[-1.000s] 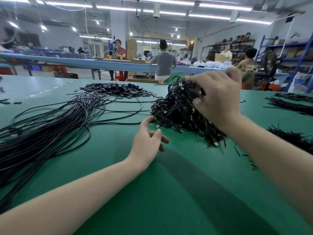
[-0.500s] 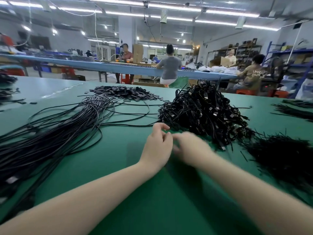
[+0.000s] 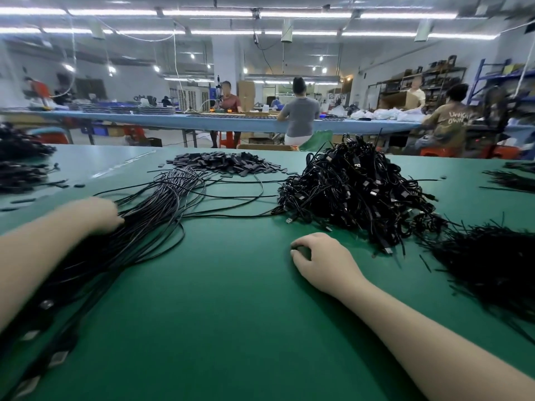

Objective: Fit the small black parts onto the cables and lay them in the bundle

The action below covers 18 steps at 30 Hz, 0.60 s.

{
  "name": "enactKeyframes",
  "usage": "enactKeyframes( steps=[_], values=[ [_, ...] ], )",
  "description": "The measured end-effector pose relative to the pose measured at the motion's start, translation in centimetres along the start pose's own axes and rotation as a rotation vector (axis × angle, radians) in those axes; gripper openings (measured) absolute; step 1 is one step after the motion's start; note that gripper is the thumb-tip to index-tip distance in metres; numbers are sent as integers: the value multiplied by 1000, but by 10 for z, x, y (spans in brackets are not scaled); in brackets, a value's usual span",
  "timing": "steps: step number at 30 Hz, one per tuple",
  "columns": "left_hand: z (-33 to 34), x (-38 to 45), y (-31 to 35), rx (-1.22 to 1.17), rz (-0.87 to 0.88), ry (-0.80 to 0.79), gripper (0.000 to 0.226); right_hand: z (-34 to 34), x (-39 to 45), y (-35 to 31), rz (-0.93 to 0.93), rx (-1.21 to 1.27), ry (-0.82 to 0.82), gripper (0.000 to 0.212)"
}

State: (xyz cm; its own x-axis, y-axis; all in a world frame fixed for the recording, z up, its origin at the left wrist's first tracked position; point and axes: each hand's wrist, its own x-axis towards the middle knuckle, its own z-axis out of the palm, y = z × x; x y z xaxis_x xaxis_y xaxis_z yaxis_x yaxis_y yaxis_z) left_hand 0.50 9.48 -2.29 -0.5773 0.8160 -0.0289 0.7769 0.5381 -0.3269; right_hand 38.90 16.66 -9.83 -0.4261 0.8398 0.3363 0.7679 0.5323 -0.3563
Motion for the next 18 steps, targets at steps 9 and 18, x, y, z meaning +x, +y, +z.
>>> enactKeyframes(
  steps=[9, 18],
  values=[
    [23, 15, -76, -357, 47, -110, 5, -1, 0, -2, 20, -7, -23, 27],
    [23, 33, -93, -357, -86, -125, 29, -3, -2, -4, 33, 7, -29, 26]
  ],
)
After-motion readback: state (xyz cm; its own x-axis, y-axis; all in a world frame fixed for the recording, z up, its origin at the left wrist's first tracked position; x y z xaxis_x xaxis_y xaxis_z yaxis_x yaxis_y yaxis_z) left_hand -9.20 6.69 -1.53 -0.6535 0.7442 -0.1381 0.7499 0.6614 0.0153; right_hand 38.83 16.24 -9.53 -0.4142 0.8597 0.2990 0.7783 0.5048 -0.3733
